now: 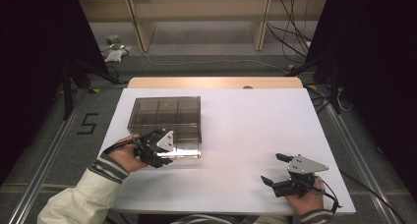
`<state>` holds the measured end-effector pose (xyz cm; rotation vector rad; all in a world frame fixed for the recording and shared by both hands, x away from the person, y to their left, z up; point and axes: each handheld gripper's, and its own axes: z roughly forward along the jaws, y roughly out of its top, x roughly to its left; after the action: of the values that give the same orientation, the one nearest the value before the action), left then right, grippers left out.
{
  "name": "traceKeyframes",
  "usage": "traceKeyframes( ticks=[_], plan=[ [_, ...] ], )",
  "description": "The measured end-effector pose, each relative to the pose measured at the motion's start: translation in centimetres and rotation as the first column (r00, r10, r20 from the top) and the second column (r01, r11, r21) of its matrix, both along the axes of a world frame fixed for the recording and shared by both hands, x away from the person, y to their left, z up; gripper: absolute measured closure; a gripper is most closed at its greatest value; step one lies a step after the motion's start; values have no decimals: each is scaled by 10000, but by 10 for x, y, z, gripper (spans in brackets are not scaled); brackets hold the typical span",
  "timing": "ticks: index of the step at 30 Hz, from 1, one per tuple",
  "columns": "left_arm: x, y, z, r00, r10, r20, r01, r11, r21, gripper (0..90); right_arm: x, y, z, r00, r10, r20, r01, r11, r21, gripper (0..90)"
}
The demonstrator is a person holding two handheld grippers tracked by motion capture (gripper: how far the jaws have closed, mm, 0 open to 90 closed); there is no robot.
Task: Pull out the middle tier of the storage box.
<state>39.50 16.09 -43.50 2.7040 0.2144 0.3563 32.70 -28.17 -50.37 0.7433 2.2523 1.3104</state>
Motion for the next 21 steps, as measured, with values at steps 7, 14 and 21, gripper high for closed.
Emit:
traceKeyframes(
  ticks=[7, 14, 21],
  plan=[
    [2, 9, 11, 9980, 600, -190, -616, 9931, -994, 506, 0, 0, 0, 10000, -7, -1, 7, 10000, 0, 76],
    [3, 22, 19, 9935, 1109, -249, -1135, 9784, -1728, 426, 0, 0, 0, 10000, -13, -18, 13, 10000, -4, 76],
    [4, 35, 26, 9849, 1718, -212, -1717, 9545, -2440, 349, 0, 0, 0, 10000, -13, -25, 13, 10000, -7, 76]
  ],
)
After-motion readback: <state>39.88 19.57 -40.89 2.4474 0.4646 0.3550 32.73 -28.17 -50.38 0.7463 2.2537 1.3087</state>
